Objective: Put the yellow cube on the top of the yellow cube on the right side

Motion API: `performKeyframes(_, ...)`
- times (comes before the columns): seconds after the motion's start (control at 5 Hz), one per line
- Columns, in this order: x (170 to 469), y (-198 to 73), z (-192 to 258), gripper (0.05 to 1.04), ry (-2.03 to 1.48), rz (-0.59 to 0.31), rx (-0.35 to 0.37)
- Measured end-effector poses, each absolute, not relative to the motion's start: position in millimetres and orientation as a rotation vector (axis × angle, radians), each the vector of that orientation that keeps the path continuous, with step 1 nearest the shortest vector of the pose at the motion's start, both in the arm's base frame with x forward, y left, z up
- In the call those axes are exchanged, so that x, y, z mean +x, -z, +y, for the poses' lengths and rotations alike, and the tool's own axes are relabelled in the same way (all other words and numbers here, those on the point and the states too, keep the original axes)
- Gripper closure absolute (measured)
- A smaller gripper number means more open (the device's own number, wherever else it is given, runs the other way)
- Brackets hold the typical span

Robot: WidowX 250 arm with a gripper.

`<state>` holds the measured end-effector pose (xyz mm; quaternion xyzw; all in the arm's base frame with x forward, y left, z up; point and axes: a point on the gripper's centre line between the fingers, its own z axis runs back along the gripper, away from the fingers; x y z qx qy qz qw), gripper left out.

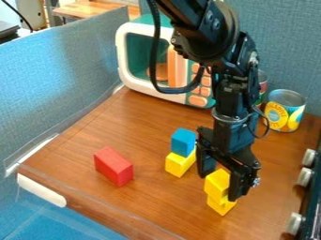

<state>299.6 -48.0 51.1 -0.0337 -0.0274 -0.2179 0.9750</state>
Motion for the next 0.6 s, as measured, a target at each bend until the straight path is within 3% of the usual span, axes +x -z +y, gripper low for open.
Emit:
performKeyframes(0.2,297,-63,-48,0.083,0.424,-0.064,-0.072)
performKeyframes(0.4,293,-109,-27,0.083,0.294,-0.182,-0.082)
performKeyframes(0.6,289,-122,-15,0.083,0.234,-0.202,-0.083)
